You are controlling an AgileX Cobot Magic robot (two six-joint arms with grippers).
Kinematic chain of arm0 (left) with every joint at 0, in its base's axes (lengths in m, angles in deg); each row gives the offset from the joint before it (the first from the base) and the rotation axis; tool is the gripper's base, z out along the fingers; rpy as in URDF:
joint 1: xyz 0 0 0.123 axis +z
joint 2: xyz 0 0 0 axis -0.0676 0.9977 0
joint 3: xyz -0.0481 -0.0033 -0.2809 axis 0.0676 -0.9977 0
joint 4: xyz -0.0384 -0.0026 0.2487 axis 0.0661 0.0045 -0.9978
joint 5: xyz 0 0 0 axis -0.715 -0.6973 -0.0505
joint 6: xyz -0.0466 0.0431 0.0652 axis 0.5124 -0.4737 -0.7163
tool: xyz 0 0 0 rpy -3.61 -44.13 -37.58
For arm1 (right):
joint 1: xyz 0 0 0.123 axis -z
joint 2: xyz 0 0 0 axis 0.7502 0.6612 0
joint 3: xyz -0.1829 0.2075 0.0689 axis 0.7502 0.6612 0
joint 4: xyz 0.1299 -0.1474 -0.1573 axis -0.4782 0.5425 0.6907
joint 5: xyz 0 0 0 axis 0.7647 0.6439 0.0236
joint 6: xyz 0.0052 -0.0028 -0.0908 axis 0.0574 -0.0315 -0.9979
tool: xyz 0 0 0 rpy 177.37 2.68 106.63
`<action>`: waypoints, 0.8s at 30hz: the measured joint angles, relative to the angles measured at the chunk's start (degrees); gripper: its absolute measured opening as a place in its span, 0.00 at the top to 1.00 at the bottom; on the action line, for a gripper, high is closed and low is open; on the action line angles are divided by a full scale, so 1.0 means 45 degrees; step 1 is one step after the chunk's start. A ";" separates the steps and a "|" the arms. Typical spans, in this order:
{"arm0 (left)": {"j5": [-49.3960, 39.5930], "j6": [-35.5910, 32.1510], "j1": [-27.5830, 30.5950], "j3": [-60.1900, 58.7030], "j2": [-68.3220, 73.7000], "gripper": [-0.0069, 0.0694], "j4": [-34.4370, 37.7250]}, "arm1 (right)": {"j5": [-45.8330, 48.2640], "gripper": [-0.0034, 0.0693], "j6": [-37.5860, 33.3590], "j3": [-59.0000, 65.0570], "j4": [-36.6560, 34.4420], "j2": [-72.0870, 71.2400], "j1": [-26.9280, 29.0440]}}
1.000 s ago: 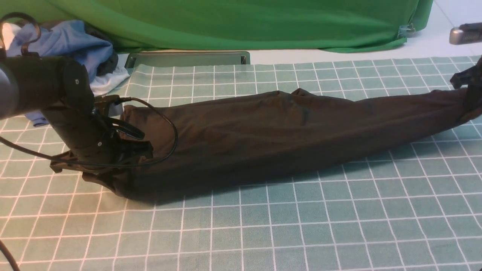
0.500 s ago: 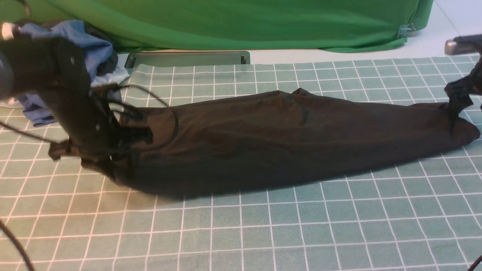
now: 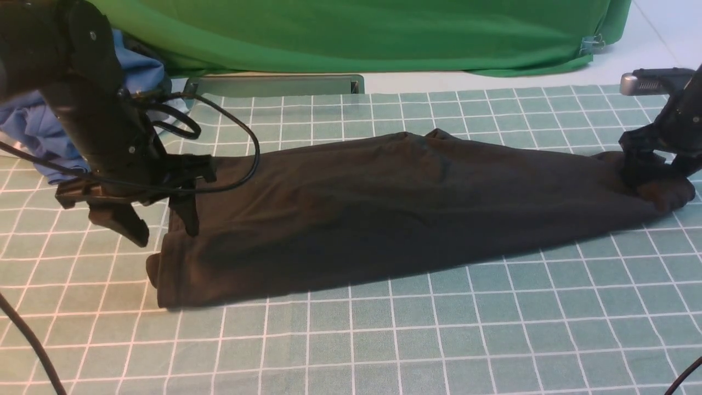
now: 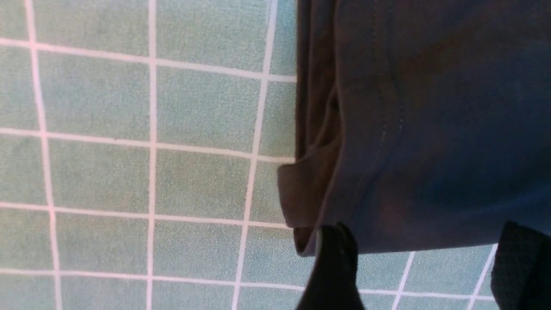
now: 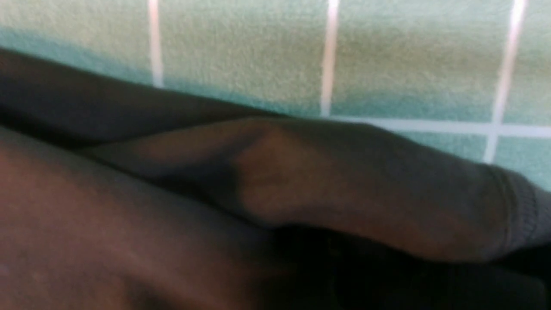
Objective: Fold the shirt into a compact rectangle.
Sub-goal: 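Pull the folded dark garment lengthwise by its ends to straighten it flat on the table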
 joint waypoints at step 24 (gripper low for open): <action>-0.0483 0.0490 0.0000 0.2511 -0.0102 0.36 0.0421 | 0.0035 0.82 0.1598 0.5789 0.1506 -0.4607 0.0642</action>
